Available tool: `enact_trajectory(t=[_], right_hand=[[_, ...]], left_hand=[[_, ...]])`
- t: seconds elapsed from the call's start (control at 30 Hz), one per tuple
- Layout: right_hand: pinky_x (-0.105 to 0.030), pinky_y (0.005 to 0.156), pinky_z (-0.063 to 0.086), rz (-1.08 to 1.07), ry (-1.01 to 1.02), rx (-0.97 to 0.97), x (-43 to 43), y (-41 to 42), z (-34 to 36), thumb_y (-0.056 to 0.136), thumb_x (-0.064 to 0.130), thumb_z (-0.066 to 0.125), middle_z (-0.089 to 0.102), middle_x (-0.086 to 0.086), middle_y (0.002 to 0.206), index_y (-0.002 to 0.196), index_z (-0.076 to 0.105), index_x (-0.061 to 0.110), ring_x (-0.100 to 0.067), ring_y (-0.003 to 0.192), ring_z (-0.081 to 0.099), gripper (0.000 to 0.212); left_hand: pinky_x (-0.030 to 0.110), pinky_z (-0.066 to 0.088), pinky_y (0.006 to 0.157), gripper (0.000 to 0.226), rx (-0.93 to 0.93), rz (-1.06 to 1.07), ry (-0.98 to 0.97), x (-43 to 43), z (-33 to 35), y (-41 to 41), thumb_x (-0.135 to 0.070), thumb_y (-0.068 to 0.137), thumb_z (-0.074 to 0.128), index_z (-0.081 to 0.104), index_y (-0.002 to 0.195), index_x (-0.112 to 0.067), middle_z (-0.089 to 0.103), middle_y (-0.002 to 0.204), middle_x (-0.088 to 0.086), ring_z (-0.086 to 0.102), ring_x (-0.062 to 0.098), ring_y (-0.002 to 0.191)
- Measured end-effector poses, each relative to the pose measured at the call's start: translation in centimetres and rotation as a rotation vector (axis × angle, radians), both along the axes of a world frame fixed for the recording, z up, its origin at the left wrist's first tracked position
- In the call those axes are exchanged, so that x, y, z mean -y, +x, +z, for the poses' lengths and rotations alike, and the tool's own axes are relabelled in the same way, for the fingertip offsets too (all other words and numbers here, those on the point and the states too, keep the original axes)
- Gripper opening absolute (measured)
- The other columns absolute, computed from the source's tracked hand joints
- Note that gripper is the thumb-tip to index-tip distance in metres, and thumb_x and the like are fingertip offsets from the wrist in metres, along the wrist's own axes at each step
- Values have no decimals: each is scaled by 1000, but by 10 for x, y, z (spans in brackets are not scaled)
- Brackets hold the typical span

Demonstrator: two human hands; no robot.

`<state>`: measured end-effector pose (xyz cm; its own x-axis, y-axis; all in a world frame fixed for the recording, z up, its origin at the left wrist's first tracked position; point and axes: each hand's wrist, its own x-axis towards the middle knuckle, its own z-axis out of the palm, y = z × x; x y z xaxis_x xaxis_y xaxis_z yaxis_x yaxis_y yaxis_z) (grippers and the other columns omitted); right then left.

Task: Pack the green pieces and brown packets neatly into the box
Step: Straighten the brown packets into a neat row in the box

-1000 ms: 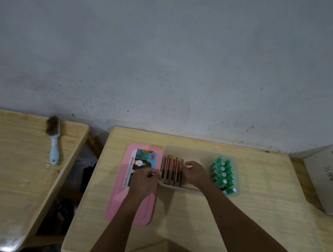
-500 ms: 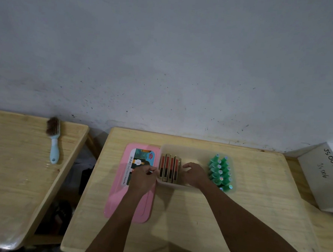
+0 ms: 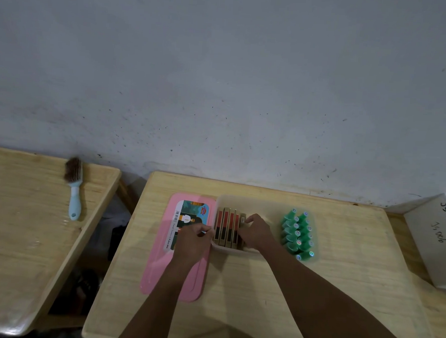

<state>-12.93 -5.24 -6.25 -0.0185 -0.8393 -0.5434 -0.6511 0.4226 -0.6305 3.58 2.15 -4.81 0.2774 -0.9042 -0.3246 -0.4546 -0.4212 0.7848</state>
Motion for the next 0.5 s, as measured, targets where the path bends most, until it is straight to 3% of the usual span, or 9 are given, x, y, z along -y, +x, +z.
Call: enact_trajectory(t=[0.23,0.5], right_hand=[[-42,82,55,94,-126,-80,-8,-3,-5,90,39,54,69,-1,98,98,51,27,-23,87,65,15],[-40,77,56,65,-202,-190,-11,-9,-3,91,49,47,68,-4,91,94,53,27,-23,81,65,23]], left_hand=[[25,48,89,24,-3,18,-13,-1,-2,0,-21,91,60,69,108,-8,69,115,8,63,18,108],[31,52,91,21,2,4,-18,-1,-2,-1,-22,91,59,69,105,-10,70,112,8,64,22,106]])
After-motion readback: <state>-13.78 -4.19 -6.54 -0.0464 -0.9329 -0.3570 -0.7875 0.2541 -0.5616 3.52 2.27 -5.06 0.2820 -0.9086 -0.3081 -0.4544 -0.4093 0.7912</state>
